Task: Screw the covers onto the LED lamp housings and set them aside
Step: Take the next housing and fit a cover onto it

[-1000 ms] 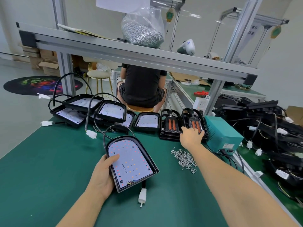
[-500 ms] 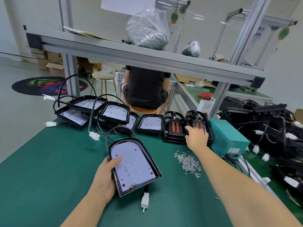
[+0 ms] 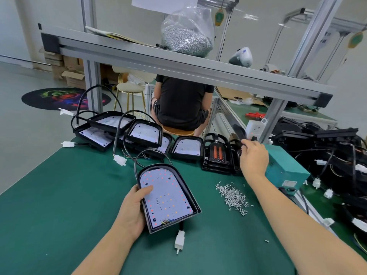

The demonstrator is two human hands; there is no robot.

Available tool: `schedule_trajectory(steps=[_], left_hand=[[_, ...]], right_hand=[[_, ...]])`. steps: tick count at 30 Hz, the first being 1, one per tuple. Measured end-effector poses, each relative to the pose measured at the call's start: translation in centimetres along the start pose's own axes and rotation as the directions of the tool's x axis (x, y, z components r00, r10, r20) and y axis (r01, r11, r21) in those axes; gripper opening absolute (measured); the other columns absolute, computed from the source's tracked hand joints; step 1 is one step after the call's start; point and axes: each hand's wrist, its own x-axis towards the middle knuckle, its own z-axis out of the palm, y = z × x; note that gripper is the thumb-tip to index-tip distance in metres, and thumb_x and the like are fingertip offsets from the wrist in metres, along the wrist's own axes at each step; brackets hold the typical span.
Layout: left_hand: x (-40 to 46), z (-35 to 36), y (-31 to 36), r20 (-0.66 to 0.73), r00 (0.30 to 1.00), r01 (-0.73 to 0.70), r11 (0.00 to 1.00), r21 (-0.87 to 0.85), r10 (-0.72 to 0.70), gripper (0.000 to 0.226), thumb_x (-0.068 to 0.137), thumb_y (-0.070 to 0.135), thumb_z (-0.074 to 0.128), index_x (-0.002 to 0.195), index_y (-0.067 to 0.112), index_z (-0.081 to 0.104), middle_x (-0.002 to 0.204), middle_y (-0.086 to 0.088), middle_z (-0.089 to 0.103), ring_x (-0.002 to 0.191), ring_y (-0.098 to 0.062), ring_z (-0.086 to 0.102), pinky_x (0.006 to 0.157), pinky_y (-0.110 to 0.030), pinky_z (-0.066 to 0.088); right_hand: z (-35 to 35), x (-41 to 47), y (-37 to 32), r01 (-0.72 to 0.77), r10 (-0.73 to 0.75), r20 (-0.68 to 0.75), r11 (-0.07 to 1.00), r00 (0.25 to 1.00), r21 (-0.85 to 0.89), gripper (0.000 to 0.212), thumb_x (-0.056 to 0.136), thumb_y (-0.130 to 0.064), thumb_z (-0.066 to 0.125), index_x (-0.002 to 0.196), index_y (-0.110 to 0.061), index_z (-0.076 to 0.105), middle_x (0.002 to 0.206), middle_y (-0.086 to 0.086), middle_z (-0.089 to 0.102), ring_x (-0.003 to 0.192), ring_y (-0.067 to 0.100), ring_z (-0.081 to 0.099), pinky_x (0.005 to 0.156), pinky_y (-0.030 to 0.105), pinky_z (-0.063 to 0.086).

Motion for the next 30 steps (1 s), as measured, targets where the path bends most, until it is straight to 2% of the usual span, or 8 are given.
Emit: schedule_trajectory(steps=[2,6,9,14,17,23,27,30], left_hand=[[-0.1,0.2,0.1,-0.001,1.000,0.007,1.000,-0.014,-0.007,0.024,0.094,0.015,0.053,0.115,0.004,0.054,0.116,-0.020,0.065,0.098,-0.034,0.066,0.078,-0.047,0.053],[-0.1,0.3,-0.1,-0.011,0.999,0.048,0.996,-0.070,-0.049,0.055,0.091,0.041,0.052,0.130,0.003,0.051,0.120,-0.017,0.065,0.112,-0.037,0.060,0.096,-0.056,0.045],[0.0,0.5,-0.2,-0.069,0.996,0.053,0.994,-0.100,-0.060,0.055,0.092,0.048,0.050,0.128,0.006,0.054,0.118,-0.016,0.066,0.109,-0.037,0.061,0.096,-0.057,0.045],[-0.2,1.2,-0.2,-0.101,0.993,0.047,0.989,-0.139,-0.061,0.059,0.096,0.051,0.039,0.131,0.006,0.052,0.126,-0.020,0.059,0.116,-0.037,0.056,0.103,-0.052,0.040],[-0.7,1.4,-0.3,-0.110,0.993,0.025,0.985,-0.168,-0.043,0.061,0.096,0.052,0.040,0.132,0.005,0.052,0.128,-0.022,0.058,0.121,-0.038,0.053,0.108,-0.052,0.037],[-0.8,1.5,-0.4,-0.148,0.989,0.003,0.990,-0.141,-0.024,0.059,0.096,0.050,0.043,0.131,0.003,0.052,0.127,-0.020,0.059,0.117,-0.034,0.057,0.103,-0.046,0.043],[-0.9,1.1,-0.3,-0.153,0.987,0.032,0.984,-0.173,-0.059,0.056,0.097,0.046,0.044,0.130,0.002,0.053,0.126,-0.020,0.060,0.112,-0.033,0.059,0.087,-0.041,0.050],[-1.0,1.0,-0.1,-0.083,0.992,0.076,0.976,-0.206,-0.095,0.051,0.100,0.037,0.040,0.134,0.001,0.049,0.131,-0.021,0.056,0.121,-0.035,0.053,0.095,-0.042,0.046]], right_hand=[[-1.6,-0.8,-1.3,0.053,-0.044,-0.059,0.987,0.997,0.153,0.029,0.096,-0.006,0.053,0.123,-0.007,0.066,0.117,0.015,0.066,0.111,0.035,0.056,0.093,0.042,0.041],[-5.3,-5.4,-5.5,0.242,-0.218,-0.104,0.894,0.970,0.377,0.034,0.090,-0.001,0.063,0.124,-0.003,0.064,0.110,0.011,0.070,0.102,0.029,0.064,0.093,0.035,0.046],[-7.3,-10.7,-8.9,0.421,-0.396,-0.148,0.812,0.906,0.404,0.028,0.080,0.006,0.070,0.106,-0.002,0.071,0.091,0.008,0.070,0.082,0.025,0.065,0.080,0.029,0.046],[-7.2,-18.2,-12.9,0.637,-0.622,-0.153,0.717,0.768,0.282,0.024,0.074,0.003,0.070,0.097,-0.002,0.074,0.074,0.006,0.065,0.065,0.027,0.061,0.059,0.034,0.052],[-6.5,-20.1,-13.8,0.656,-0.656,-0.078,0.725,0.750,0.209,0.031,0.065,0.004,0.077,0.095,-0.004,0.074,0.069,0.003,0.060,0.061,0.023,0.058,0.055,0.030,0.049],[-5.2,-21.2,-15.5,0.595,-0.606,0.061,0.792,0.793,0.140,0.039,0.044,-0.008,0.089,0.081,-0.015,0.076,0.062,-0.005,0.058,0.054,0.015,0.056,0.051,0.023,0.044],[-4.4,-21.7,-15.6,0.589,-0.603,0.091,0.796,0.793,0.140,0.036,0.052,-0.015,0.091,0.085,-0.017,0.076,0.065,-0.006,0.059,0.058,0.014,0.057,0.054,0.023,0.045],[-4.1,-21.8,-14.7,0.596,-0.612,0.089,0.787,0.785,0.157,0.026,0.067,-0.022,0.086,0.090,-0.018,0.076,0.070,-0.006,0.062,0.063,0.015,0.059,0.057,0.024,0.047]])
